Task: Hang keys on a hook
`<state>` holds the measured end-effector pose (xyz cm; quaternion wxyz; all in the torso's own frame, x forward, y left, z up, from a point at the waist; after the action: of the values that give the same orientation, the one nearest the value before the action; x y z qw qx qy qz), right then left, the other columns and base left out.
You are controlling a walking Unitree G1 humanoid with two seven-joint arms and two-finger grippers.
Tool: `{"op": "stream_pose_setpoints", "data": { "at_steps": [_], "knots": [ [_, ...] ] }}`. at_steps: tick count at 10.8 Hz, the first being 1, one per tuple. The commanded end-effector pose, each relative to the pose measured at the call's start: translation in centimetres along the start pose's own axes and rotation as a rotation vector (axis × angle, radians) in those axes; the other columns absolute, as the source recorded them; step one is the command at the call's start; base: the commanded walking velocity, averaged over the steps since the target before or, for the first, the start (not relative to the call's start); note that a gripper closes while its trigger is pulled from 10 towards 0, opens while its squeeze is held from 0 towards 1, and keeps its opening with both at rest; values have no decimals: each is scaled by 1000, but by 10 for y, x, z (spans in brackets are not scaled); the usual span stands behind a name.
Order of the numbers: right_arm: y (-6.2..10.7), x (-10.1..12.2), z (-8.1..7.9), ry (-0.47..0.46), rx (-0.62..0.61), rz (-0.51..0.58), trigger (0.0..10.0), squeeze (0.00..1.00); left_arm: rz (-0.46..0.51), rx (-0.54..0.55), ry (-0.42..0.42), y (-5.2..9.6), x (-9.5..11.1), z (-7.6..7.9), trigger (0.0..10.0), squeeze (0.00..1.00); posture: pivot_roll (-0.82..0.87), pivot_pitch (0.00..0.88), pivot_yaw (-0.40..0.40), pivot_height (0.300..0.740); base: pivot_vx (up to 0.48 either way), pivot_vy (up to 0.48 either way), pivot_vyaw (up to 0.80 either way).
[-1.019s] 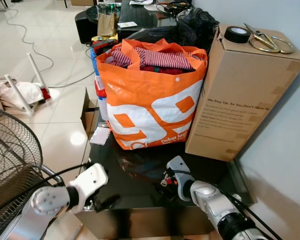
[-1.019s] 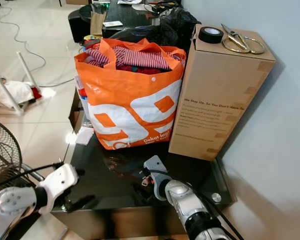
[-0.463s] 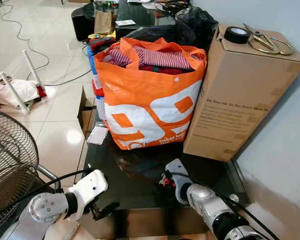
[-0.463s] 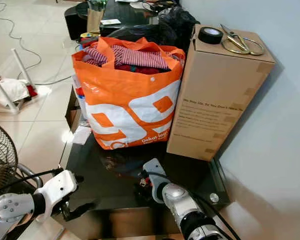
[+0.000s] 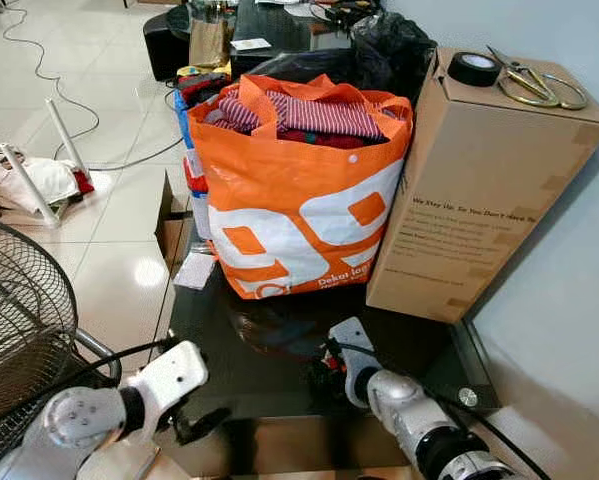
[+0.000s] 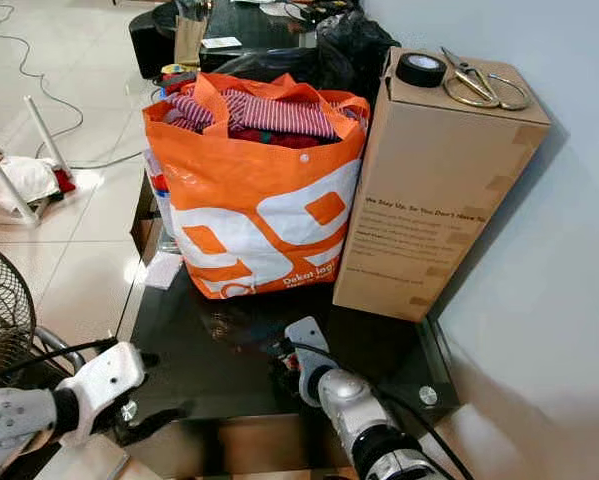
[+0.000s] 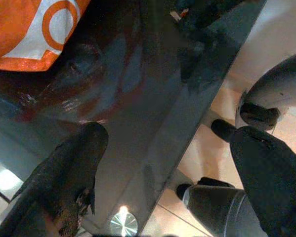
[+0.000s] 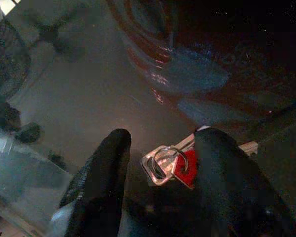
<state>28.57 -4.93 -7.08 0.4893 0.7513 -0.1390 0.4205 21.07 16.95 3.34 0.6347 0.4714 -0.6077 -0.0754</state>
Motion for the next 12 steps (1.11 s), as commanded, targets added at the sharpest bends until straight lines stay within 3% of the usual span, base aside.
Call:
{"op": "stream_pose_setpoints", "data": {
  "at_steps": [1,6,12],
  "knots": [
    [0,1,4,-12,-23,9,0,0,3,2,-9,4,3,-3,10000,0,35,29,-6,740,0,0,0],
    [2,-9,5,5,-40,-7,0,0,-5,-23,-18,4,3,0,10000,0,26,23,11,740,0,0,0],
    [5,7,23,17,-72,38,0,0,34,12,-30,-12,12,-12,10000,0,0,0,2,740,0,0,0]
  ]
}}
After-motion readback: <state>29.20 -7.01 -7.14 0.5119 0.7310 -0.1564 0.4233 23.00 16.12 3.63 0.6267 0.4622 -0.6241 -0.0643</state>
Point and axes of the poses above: a point about 5 cm out from each wrist's last joint towards the gripper, its own y axis pointing back from the gripper into the wrist, its own x axis along the axis of the wrist's last joint, z = x × y, the point moved 6 cm from there along -y, pointing out of the wrist towards the gripper, and after that the axes turned 2 degrees about -y, right-handed, at the moved point
